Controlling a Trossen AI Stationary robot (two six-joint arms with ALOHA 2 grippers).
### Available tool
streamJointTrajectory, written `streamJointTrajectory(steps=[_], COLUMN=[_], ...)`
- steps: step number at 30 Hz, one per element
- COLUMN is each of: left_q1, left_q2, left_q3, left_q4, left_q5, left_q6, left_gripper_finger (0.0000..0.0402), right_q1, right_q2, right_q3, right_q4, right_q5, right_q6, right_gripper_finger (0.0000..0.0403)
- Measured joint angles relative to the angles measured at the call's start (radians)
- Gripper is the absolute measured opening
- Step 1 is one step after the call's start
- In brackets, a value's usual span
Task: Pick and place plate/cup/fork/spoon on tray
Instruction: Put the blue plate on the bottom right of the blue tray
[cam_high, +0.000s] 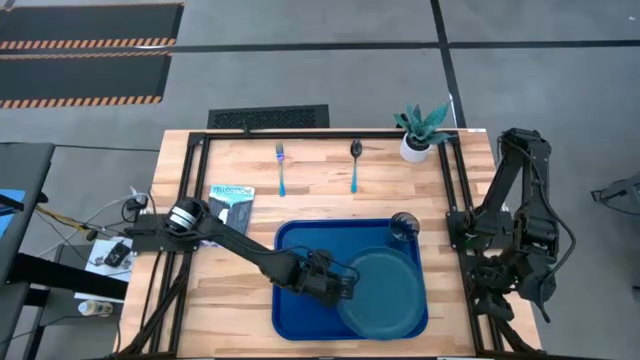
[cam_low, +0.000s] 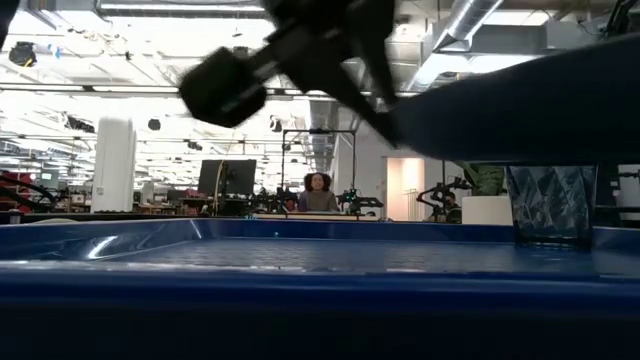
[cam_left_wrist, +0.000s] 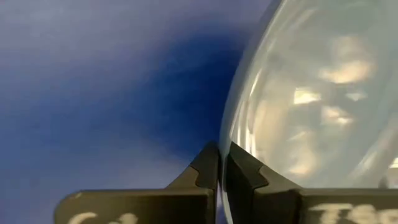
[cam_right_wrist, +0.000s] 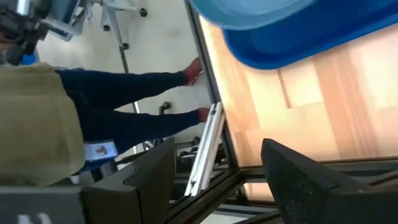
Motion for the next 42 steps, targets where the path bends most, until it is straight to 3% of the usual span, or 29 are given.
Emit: streamJointTrajectory(steps=[4, 20, 29, 42], left_q1=[0.018, 0.042, 0.041, 0.044], left_q2=[0.001, 0.010, 0.014, 0.064], left_q3=[0.012, 0.016, 0.014, 0.015], left_q4=[-0.001, 0.027, -0.055, 0.024], left_q5=[-0.035, -0.003, 0.066, 0.093], left_q6=[-0.001, 0.000, 0.005, -0.020], left_gripper_finger=[0.0000, 0.0000, 0.0000, 0.0000], right_q1=[-0.001, -0.003, -0.003, -0.003], right_q2=[0.000, 0.000, 0.000, 0.000], right_q3=[0.000, 0.000, 0.000, 0.000], right_q4=[-0.020, -0.018, -0.018, -0.021], right_q5=[0.008, 0.073, 0.081, 0.088], right_q6=[-0.001, 0.006, -0.002, -0.002], right_gripper_finger=[0.0260, 0.0260, 0.0260, 0.0260])
